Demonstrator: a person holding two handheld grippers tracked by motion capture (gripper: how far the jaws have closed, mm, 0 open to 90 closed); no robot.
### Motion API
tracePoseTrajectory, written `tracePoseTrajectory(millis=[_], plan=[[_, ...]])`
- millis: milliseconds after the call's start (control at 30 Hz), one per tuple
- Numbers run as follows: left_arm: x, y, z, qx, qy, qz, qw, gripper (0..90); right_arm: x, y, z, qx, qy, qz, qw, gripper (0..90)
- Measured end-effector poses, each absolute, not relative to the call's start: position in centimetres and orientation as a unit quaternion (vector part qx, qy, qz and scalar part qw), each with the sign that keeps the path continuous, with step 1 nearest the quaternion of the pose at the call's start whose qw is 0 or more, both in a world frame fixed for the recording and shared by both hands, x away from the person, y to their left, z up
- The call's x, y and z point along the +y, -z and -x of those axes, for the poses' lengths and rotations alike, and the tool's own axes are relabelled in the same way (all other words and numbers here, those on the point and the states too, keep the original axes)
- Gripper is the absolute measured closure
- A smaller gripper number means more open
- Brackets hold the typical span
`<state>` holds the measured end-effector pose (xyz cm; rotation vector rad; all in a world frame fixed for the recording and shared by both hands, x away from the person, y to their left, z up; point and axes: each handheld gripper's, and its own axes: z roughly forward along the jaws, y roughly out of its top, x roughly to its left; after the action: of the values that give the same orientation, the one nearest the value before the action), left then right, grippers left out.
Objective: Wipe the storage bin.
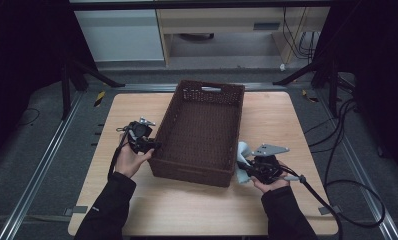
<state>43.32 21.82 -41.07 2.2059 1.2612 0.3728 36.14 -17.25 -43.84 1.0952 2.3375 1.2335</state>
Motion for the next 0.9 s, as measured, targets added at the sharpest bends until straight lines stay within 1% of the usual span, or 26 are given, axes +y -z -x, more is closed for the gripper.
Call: tracePoseTrajectory(millis=[133,333,567,667,833,900], plan=[[21.8,41.1,-43.3,0.472,-0.143,-0.823,0.281,69.5,-17.3,42.5,-35.5,0.804,-0.442,-0.367,0.153,82.8],[21.7,41.1,-43.2,0.473,-0.142,-0.822,0.283,69.1,-16.6,44.4,-35.4,0.824,-0.408,-0.365,0.142,82.8],[21.7,41.1,-43.2,0.473,-0.144,-0.822,0.283,68.9,-15.9,46.2,-35.1,0.836,-0.388,-0.37,0.115,82.9],[21.7,41.1,-43.1,0.474,-0.144,-0.821,0.283,68.9,-16.1,45.8,-34.7,0.832,-0.397,-0.369,0.118,82.8],[21.7,41.1,-43.1,0.475,-0.143,-0.821,0.284,69.1,-16.8,43.5,-33.4,0.816,-0.434,-0.355,0.14,82.8],[21.7,41.1,-43.1,0.475,-0.143,-0.821,0.284,69.2,-16.9,43.4,-33.1,0.815,-0.437,-0.352,0.141,82.8]])
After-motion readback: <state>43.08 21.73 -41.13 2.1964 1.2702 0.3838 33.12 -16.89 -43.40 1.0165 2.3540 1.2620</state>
